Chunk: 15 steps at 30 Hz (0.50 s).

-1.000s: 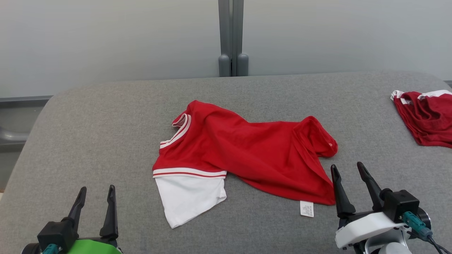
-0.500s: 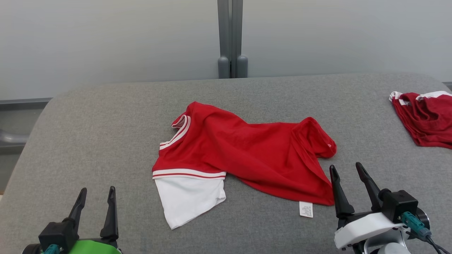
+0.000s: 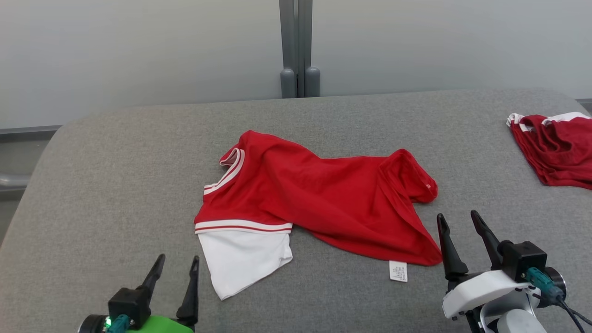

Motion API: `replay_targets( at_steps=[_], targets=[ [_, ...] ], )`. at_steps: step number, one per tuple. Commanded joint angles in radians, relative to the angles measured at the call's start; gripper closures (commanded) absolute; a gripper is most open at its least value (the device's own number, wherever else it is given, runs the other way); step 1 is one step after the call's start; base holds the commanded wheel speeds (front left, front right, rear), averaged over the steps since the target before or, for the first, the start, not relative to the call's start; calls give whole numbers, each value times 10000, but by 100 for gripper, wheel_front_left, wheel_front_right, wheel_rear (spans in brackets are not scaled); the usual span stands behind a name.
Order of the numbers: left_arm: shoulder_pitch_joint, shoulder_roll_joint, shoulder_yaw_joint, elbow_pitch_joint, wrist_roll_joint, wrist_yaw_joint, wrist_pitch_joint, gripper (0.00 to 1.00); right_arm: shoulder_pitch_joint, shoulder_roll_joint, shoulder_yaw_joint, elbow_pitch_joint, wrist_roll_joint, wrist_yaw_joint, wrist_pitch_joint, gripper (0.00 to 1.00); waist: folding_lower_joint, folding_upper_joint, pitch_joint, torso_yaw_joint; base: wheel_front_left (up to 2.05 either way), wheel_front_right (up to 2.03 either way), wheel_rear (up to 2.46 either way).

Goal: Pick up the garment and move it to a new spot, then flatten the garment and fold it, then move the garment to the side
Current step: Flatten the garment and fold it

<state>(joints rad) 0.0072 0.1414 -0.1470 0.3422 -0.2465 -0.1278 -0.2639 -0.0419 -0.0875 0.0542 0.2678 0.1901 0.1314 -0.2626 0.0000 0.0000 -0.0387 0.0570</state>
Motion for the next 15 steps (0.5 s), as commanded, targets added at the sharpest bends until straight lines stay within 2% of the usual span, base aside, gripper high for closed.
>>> replay_targets(
  at_steps=[1, 9, 15],
  targets=[
    [-249, -45, -213, 198, -68, -31, -2, 0, -192, -61, -17, 210, -63, -18, -22, 0, 0, 0, 89, -59, 0, 0, 0],
    [-856, -93, -1503, 1499, -421, -36, -1, 0, -803, -133, -47, 1541, -219, -18, -25, 0, 0, 0, 525, -225, 0, 0, 0],
    [-1331, -71, -1786, 2324, -778, -38, -1, 0, -1251, -89, -132, 2591, -440, -18, -26, 0, 0, 0, 1076, -268, 0, 0, 0]
  ],
)
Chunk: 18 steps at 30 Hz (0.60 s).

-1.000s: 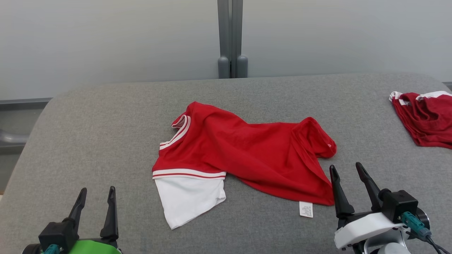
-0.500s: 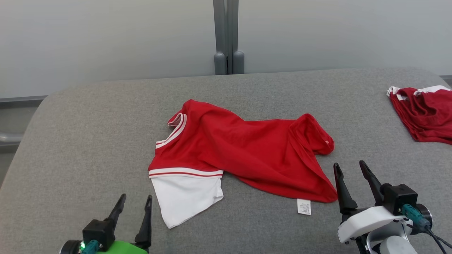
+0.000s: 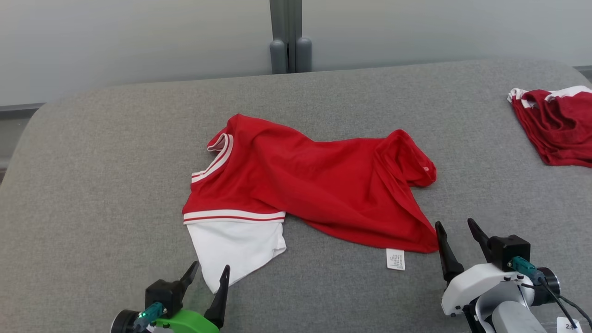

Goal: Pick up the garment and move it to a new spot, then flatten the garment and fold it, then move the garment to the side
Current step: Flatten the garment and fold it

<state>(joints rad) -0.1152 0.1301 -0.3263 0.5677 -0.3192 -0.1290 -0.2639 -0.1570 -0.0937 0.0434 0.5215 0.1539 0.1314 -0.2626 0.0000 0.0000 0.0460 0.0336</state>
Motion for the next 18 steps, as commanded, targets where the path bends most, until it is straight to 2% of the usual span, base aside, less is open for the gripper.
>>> replay_targets(
  at_steps=[1, 11, 18],
  targets=[
    [-170, 63, -42, 225, -80, -27, -2, 0, -203, -9, -28, 251, -107, -18, -26, 0, 0, 0, 307, -37, 0, 0, 0],
    [-544, -83, -370, 1010, -504, -28, -1, 0, -792, 228, -33, 1824, -51, -18, -26, 0, 0, 0, 789, 73, 0, 0, 0],
    [-872, -281, -975, 1366, -902, -29, 7, 0, -761, 379, 173, 2230, 340, -18, -22, 0, 0, 0, 884, 189, 0, 0, 0]
  ],
)
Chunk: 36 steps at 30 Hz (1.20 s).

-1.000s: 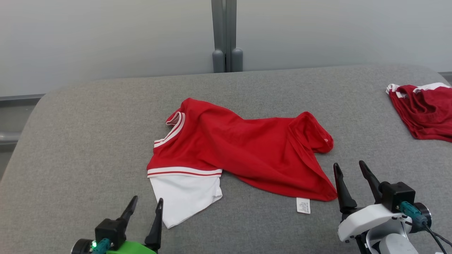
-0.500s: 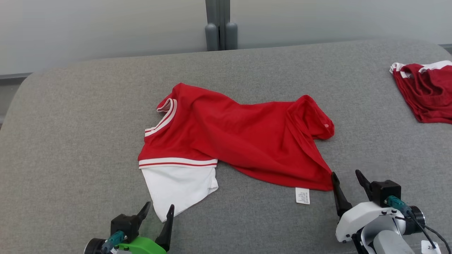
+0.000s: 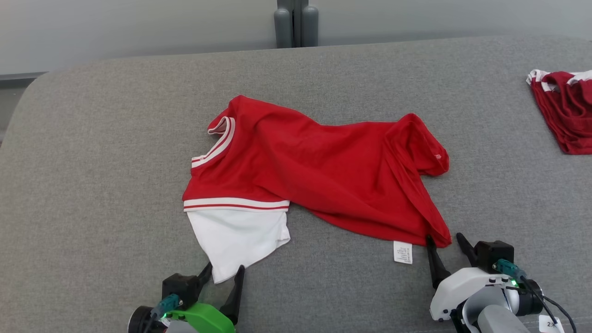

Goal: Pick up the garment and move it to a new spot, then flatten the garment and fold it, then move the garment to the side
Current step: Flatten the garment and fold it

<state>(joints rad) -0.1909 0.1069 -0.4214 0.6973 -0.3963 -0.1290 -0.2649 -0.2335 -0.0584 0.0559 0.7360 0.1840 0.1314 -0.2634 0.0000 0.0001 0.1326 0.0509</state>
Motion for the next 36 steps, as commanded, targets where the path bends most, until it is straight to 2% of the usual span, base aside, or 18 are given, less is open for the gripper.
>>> replay_targets(
  at_steps=[1, 2, 3, 4, 5, 6, 7, 11, 16, 24, 29, 36],
  targets=[
    [-159, -70, -106, 126, -172, -29, 18, 0, 22, 41, 109, 178, 112, -16, 7, 0, 0, -1, 36, 24, 0, 0, 0],
    [-210, -85, -161, 170, -213, -29, 18, 0, 22, 54, 164, 263, 206, -15, 9, 0, 0, -1, 45, 29, 0, 0, 0],
    [-255, -110, -186, 246, -357, -29, 18, 11, 10, 63, 251, 337, 333, -12, 18, 20, 0, -1, 53, 32, 0, 0, 0],
    [-293, -127, -211, 311, -460, -29, 20, 47, -12, 83, 323, 375, 415, -10, 18, 51, 0, -1, 60, 33, 0, 0, 0],
    [-341, -134, -249, 374, -575, -29, 20, 78, -37, 94, 391, 442, 528, -10, 19, 78, 0, -1, 66, 28, 0, 0, 0],
    [-380, -136, -267, 401, -685, -29, 20, 100, -67, 98, 429, 474, 622, -10, 21, 93, 0, -1, 71, 23, 0, 0, 0],
    [-421, -140, -276, 423, -784, -29, 20, 100, -108, 101, 468, 499, 716, -10, 22, 100, 0, -1, 77, 20, 0, 0, 0],
    [-586, -5, -258, 378, -923, -29, 18, 100, -297, 83, 652, 432, 983, -12, 18, 100, 0, -1, 34, 21, 0, 0, 0],
    [-552, 196, -47, -358, -908, -29, 11, 100, -179, 75, 805, -296, 1001, -12, -7, 100, 0, -1, -191, -24, 0, 0, 0],
    [-1341, 924, 218, -1723, -657, -28, 9, 100, -801, -96, 1011, -1462, 1130, -13, -9, 100, 0, -1, -363, -230, 0, 0, 0],
    [-3141, 1691, -422, -1903, -901, -28, 198, 100, -2407, -372, 1552, -1441, 1341, -13, -9, 100, 0, -1, -82, -402, 0, 0, 0],
    [-7049, 2827, -1400, -1611, -2098, -16, 1183, 100, -6355, -518, 1578, -260, 1780, -13, 440, 100, 0, -1, 1323, -688, 0, 0, 0]
  ],
)
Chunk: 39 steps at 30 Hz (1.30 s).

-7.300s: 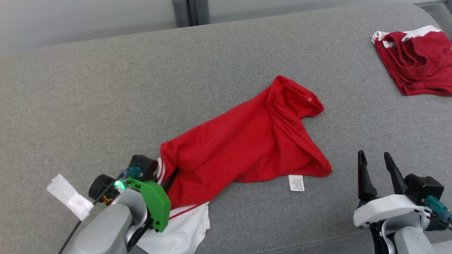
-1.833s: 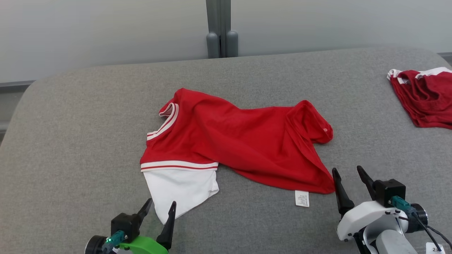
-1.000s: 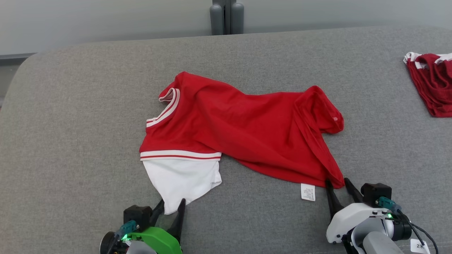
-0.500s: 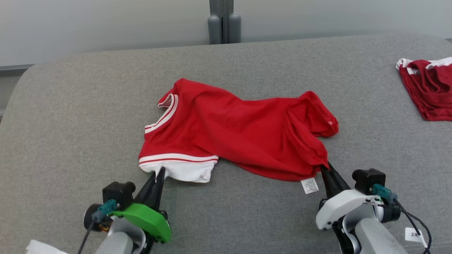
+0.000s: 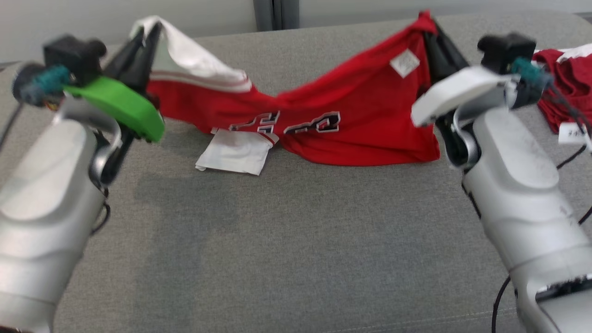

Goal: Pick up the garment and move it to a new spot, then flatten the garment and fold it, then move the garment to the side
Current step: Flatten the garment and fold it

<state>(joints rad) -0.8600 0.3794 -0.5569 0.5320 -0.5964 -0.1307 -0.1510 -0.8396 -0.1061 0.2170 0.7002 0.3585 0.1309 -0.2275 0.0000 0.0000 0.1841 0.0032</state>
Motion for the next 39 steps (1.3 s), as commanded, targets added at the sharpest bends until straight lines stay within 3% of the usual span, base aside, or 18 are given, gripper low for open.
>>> replay_targets(
  at_steps=[1, 4, 9, 15, 20, 24, 31, 39],
  targets=[
    [-859, 165, -140, 138, -294, 1, 145, 100, -810, -45, -107, 329, 73, -7, 143, 100, 0, 0, 1014, -232, 0, 0, 0],
    [-3228, 406, -286, 835, -1288, 1, 659, 100, -3306, 90, -773, 1479, 354, -7, 463, 100, 0, 0, 1841, -288, 0, 0, 0],
    [-5779, 391, -537, 2035, -1951, 1, 822, 100, -5976, 243, -1625, 3041, 208, -6, 422, 100, 0, 0, 2226, -313, 0, 0, 0],
    [-8368, 448, -920, 3137, -2002, 1, 505, 100, -8294, 418, -2473, 4516, -141, -6, 22, 100, 0, 0, 2252, -415, 0, 0, 0],
    [-9604, 87, -1107, 3460, -2419, 1, 65, 100, -9352, 468, -2959, 5180, -353, -6, -225, 100, 0, 0, 2269, -195, 0, 0, 0],
    [-9732, -60, -1541, 3481, -2685, 1, -134, 100, -9613, 445, -3225, 5380, -437, -6, -335, 100, 0, 0, 2468, -33, 0, 0, 0],
    [-8820, 339, -2244, 3187, -3345, 1, -725, 100, -8935, 502, -3130, 5452, -392, -6, -377, 100, 0, 0, 3034, 20, 0, 0, 0],
    [-6257, 1098, -2108, 1821, -3516, 3, -1151, 100, -6296, 549, -2506, 3862, 779, -6, -379, 100, 0, 0, 2836, -88, 0, 0, 0]
  ],
)
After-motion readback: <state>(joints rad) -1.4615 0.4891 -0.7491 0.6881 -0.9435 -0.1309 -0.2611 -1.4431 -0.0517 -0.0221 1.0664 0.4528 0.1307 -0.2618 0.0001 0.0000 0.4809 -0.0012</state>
